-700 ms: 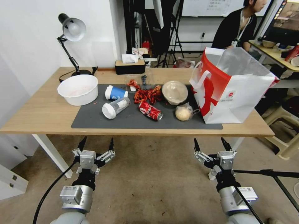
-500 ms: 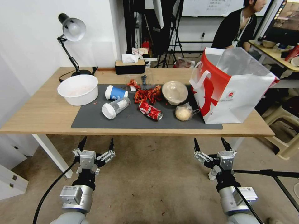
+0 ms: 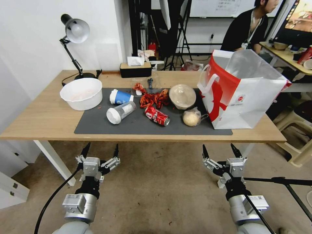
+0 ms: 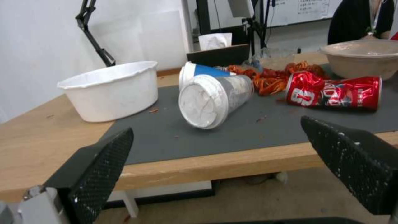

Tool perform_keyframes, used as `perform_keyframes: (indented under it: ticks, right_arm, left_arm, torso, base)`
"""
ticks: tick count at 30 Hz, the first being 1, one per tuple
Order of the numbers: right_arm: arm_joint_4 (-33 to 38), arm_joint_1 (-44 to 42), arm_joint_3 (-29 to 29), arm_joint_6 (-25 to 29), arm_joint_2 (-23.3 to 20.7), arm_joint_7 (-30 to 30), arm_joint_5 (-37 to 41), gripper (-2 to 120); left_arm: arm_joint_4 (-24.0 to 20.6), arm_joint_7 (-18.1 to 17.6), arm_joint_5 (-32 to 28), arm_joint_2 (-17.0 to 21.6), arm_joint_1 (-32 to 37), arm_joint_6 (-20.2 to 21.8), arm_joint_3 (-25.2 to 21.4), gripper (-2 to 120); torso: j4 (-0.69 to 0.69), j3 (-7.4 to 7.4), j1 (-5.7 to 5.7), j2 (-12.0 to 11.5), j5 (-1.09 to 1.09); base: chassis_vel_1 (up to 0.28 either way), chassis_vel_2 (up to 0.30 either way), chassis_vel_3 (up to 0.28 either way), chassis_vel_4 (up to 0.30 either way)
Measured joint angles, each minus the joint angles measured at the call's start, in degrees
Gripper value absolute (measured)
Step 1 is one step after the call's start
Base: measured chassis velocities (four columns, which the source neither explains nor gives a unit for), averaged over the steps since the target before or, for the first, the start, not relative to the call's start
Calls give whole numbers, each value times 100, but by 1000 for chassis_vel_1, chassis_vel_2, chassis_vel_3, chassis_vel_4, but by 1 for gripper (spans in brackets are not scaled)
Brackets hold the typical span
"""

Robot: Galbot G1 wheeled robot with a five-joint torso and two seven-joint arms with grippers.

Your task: Pick up the trash from the table and place it into the takeout bag.

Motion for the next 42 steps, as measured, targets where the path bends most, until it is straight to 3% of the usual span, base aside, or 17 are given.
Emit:
perform_keyframes:
  ticks: [7,11,15,26,35,42]
  right_arm:
    - [57,91,47,-201,8,20,90,100]
    - [349,484,326,-1044,54,139,481,100]
    - [563,773,522,-1663,90,225,775,100]
    - [494,1047,509,-1602,-172,321,1421,100]
    - [-384,1937,-207,-1399,-1112,737,2107,100]
    - [-1231,2979,-878,-1646,-1644,1106,2507,100]
  left_arm:
    - [-26,-6,-154,-70,-103,208,40,100]
    - [-251,-62,-868,-401,-589,1138,271,100]
    - [-313,-49,-1153,-485,-725,1315,311,100]
    - [-252,-7,-1142,-470,-681,1008,296,100]
    - [-264,87,-1084,-552,-643,944,260,100]
    - [-285,112,-991,-619,-602,860,224,100]
  torso:
    - [0,0,0,0,2]
    - [0,0,0,0,1]
    - [-1,0,0,0,1]
    - [0,0,0,0,0]
    - [1,0,0,0,1]
    - [0,1,0,0,0]
  base:
    - [0,0,0,0]
    - [0,0,0,0]
    - [0,0,0,0]
    - [0,0,0,0]
    - [0,0,0,0]
    - [0,0,0,0]
